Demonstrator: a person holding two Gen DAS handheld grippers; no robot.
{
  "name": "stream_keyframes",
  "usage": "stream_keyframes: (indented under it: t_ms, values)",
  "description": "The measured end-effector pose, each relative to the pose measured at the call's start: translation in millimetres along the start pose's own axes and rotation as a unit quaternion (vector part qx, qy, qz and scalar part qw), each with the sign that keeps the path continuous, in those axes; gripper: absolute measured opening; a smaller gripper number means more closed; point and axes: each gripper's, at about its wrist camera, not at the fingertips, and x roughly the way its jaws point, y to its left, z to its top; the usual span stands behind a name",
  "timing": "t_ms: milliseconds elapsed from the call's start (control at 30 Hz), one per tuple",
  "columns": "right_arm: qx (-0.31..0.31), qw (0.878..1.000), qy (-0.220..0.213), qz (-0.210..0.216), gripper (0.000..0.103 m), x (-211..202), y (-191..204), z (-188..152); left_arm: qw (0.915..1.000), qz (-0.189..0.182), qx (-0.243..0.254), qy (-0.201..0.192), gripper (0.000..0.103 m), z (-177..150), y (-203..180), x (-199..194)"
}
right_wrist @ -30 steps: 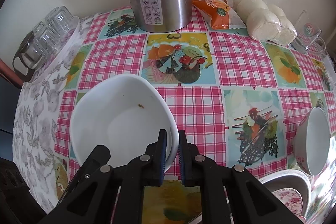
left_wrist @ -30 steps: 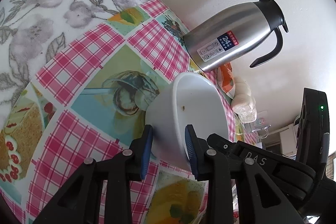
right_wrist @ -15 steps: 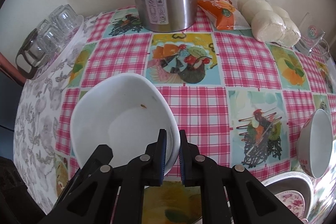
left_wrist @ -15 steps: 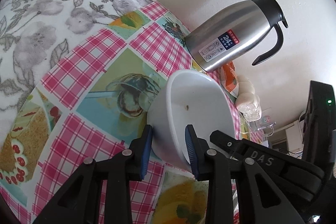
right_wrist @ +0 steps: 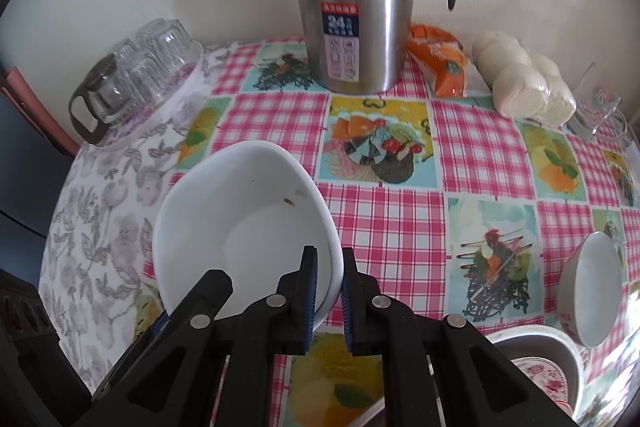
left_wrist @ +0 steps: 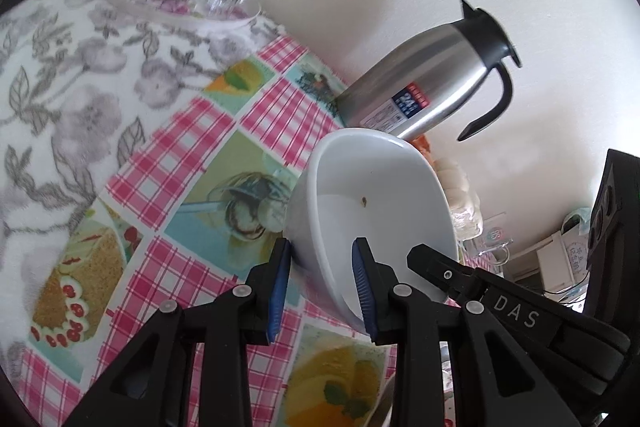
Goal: Organize plates and bowls
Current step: 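Lift the white square bowl with the right gripper over the steel basin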
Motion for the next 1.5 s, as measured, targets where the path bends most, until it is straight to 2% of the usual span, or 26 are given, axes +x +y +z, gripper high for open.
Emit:
stream_keyframes:
  t_ms: [433,933,1500]
  values:
    - [-0.003,0.998,-0.048,0.035,0.012,-61,-13,-8,0.9989,-0.008,0.024,-0.039,0.033,-3,-42,-49]
    - [0.008,0.991,-0.101,0.088,0.012,-134,-42,-24,0.9927,-0.015,0.086,-0.084,0.033,-16,-97,-102]
    - [0.049,0.979,-0.149,0.128,0.012,-184,-105,-54,0.9834,0.0,0.157,-0.09,0.033,-56,-169,-118]
